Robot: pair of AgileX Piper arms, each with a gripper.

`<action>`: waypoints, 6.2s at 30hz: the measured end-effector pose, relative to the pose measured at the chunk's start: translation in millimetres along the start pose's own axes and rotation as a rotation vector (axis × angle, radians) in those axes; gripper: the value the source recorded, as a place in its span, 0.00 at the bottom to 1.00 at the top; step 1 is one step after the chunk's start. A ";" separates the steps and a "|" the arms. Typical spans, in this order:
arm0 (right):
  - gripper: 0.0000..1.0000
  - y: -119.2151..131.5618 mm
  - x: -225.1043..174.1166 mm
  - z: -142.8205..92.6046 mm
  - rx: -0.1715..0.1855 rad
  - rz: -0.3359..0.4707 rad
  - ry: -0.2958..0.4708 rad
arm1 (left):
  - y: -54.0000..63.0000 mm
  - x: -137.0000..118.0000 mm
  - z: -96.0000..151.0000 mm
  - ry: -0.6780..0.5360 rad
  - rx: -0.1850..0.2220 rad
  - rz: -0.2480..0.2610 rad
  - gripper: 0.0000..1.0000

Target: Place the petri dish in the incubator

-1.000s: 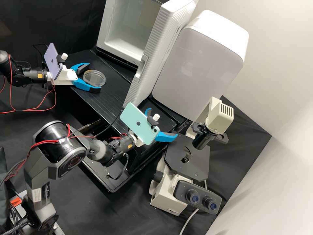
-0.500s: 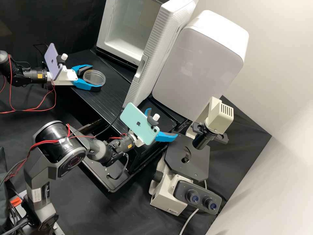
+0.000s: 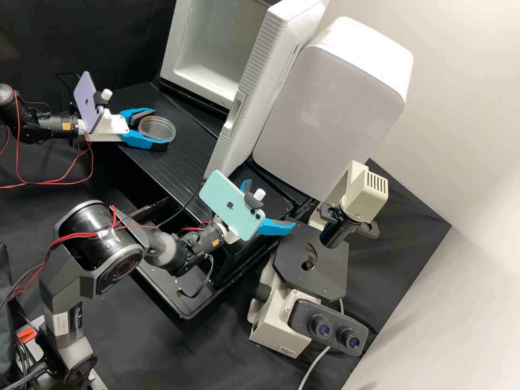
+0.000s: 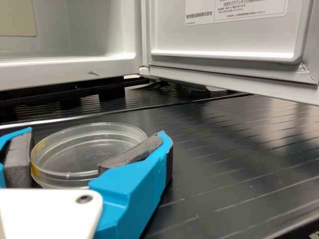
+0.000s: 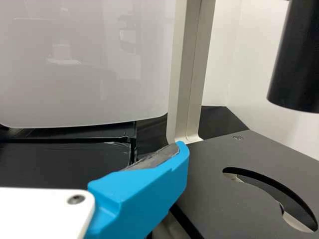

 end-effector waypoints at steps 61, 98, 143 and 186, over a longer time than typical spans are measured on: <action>1.00 0.0 0.0 0.0 0.000 0.000 0.000 | 78.6 -16.6 31.7 -0.092 0.070 0.156 0.00; 1.00 0.0 0.0 0.0 0.000 0.000 0.000 | 149.4 146.0 9.7 0.236 0.008 0.125 0.00; 1.00 0.0 0.0 0.0 0.000 0.000 0.000 | 132.2 248.4 -16.5 0.386 -0.042 0.048 0.00; 1.00 0.0 0.0 0.0 0.000 0.000 0.000 | 113.1 203.6 -6.5 0.356 -0.005 0.172 1.00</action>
